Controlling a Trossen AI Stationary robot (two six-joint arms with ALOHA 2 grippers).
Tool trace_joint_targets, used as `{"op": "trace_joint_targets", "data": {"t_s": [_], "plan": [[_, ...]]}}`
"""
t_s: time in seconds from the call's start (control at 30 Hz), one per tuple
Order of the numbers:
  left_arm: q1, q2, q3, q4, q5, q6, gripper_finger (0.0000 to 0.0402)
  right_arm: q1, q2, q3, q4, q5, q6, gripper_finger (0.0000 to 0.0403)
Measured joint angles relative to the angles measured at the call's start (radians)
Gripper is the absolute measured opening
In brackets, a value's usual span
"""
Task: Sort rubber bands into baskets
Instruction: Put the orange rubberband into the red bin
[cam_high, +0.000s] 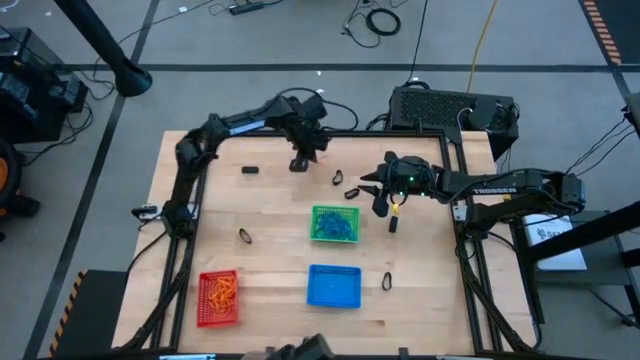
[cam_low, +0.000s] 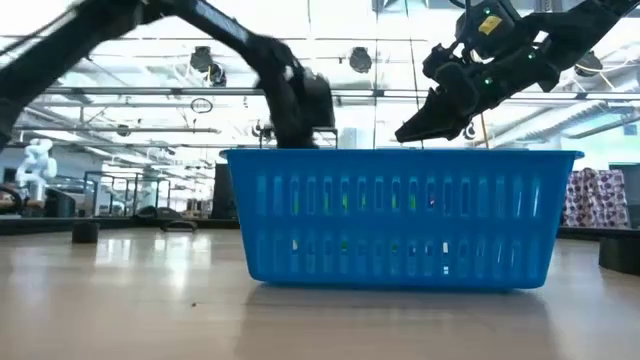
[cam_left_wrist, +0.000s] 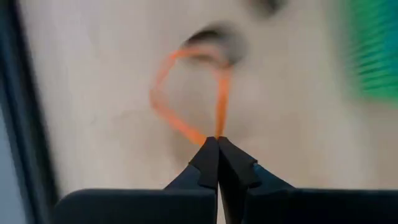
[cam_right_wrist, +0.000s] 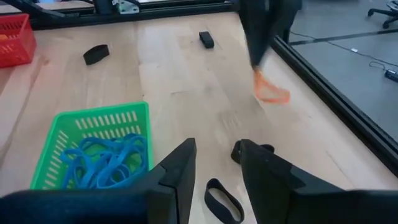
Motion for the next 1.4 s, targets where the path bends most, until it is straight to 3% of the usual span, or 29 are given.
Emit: {"op": "trace_joint_targets", "data": {"t_s": [0.17, 0.33, 0.47, 0.57, 0.77, 1.1, 1.27, 1.4], "plan": [[-0.029, -0.119, -0.008, -0.145, 0.256, -0.018, 0.0001, 0.008, 0.0, 0.0, -0.014, -0.002, -0.03, 0.012], [-0.149, -0.24, -0.076, -0.216, 0.388, -0.017, 0.0001, 0.017, 0.0, 0.0, -0.044, -0.026, -0.064, 0.012], [-0.308, -0.347, -0.214, -0.168, 0.498, 0.001, 0.0001, 0.03, 0.0, -0.002, -0.052, -0.038, -0.085, 0.012], [-0.442, -0.419, -0.35, -0.014, 0.542, -0.047, 0.0001, 0.047, 0.001, -0.007, -0.053, -0.093, -0.113, 0.012], [-0.649, -0.49, -0.554, 0.348, 0.479, -0.248, 0.0, 0.088, 0.0, -0.008, -0.026, -0.131, -0.119, 0.012], [-0.844, -0.495, -0.701, 0.295, 0.334, -0.802, 0.0, 0.158, 0.0, -0.008, 0.027, -0.13, -0.052, 0.012], [-0.965, -0.596, -0.795, 0.289, 0.245, -1.137, 0.0, 0.187, 0.0, -0.007, 0.073, -0.13, -0.029, 0.012], [-1.077, -0.741, -0.865, 0.308, 0.083, -1.369, 0.0, 0.206, 0.0, -0.007, 0.098, -0.13, -0.027, 0.012]]}}
